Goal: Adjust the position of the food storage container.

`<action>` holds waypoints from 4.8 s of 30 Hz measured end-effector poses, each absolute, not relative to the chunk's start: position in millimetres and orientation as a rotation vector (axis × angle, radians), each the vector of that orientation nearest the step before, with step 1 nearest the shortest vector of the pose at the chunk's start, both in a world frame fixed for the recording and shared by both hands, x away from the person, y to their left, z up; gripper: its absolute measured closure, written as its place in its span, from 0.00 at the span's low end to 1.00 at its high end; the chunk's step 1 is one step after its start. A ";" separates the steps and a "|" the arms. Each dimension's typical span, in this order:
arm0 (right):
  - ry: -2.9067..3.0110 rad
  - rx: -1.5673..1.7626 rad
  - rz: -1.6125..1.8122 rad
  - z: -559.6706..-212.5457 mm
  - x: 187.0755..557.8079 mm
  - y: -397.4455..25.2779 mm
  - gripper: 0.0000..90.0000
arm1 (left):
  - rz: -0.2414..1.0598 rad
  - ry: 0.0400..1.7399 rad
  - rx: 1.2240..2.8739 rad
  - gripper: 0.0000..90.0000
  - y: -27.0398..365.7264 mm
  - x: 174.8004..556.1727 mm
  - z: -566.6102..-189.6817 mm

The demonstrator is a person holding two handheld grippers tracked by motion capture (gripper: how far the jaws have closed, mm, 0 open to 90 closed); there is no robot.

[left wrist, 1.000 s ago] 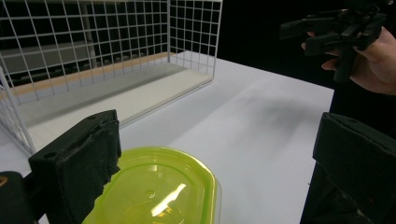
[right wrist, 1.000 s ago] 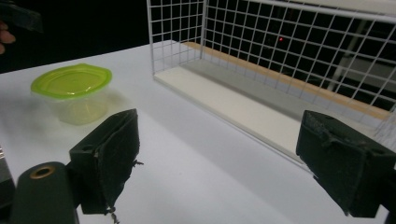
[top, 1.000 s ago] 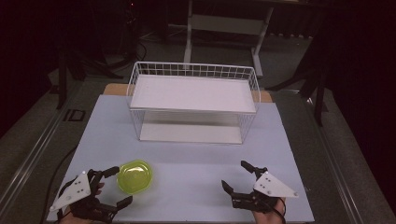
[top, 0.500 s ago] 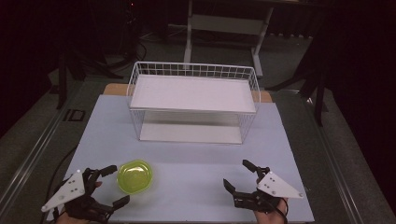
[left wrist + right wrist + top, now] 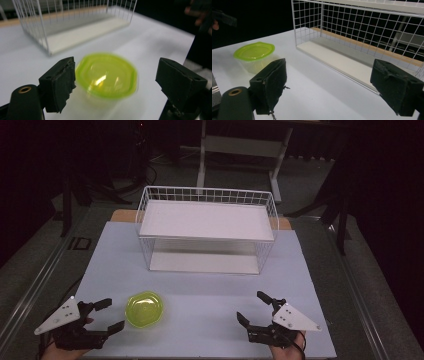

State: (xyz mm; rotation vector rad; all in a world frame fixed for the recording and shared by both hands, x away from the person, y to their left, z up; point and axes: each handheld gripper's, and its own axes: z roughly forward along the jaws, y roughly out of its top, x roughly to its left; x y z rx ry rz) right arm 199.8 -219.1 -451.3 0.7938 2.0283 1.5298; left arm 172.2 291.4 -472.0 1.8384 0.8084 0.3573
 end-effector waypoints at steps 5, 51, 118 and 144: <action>2.039 0.798 1.530 -453.8 200.7 -218.1 0.15 | 0.321 0.803 1.921 0.69 302.5 174.1 -487.1; 2.048 0.794 1.558 -454.2 201.8 -222.1 0.15 | 0.204 0.873 2.201 1.00 223.1 221.7 -519.9; 2.075 0.803 1.561 -455.2 201.3 -224.1 0.15 | 0.064 0.831 2.194 1.00 120.0 280.1 -530.3; 2.122 0.795 1.548 -457.9 202.6 -220.7 0.15 | 0.041 0.764 2.099 1.00 130.1 279.1 -517.5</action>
